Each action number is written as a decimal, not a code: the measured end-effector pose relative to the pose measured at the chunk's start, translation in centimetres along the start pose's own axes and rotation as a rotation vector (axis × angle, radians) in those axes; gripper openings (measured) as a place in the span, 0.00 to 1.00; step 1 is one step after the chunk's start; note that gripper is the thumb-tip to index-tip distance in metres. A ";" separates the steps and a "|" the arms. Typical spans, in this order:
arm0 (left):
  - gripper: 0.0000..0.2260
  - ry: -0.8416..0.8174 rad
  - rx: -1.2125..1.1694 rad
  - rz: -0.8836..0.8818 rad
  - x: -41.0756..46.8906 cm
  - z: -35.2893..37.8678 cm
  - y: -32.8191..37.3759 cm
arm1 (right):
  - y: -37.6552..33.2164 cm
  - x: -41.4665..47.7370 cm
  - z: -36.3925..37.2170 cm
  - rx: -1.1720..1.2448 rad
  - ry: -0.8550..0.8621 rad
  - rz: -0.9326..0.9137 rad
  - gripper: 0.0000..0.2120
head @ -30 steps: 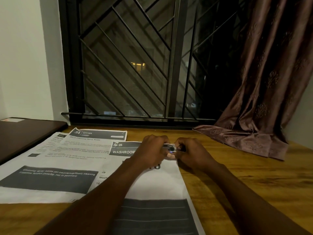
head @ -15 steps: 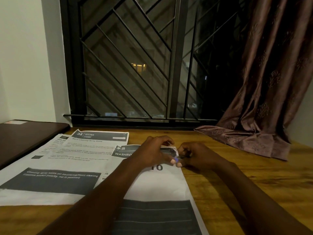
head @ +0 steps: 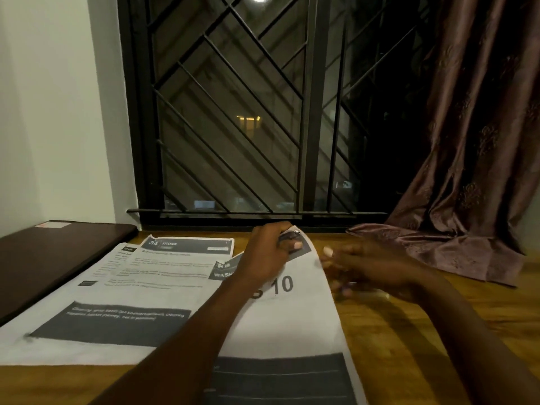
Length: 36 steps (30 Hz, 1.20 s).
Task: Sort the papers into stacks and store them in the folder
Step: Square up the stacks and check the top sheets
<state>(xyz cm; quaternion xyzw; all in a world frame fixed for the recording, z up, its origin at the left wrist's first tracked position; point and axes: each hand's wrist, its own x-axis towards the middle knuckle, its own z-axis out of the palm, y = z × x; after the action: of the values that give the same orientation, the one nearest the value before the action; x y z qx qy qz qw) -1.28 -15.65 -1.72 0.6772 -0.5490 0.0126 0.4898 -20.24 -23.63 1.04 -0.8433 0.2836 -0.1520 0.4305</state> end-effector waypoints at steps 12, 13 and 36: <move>0.24 0.191 -0.007 -0.140 -0.4 -13.1 -1.4 | -0.3 2.7 1.6 0.195 0.209 0.090 0.17; 0.22 0.214 -0.028 -0.220 -0.9 -14.6 -2.7 | -0.9 3.1 2.5 0.277 0.211 0.128 0.13; 0.19 0.100 0.283 -0.632 -7.8 -22.1 -13.9 | -6.5 9.9 18.3 0.004 0.327 0.171 0.24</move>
<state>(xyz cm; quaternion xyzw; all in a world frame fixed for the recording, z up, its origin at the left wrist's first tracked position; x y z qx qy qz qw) 17.68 3.85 -3.60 0.8734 -0.2804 -0.0307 0.3971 -1.00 -14.91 -4.27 -0.7794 0.4201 -0.2503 0.3917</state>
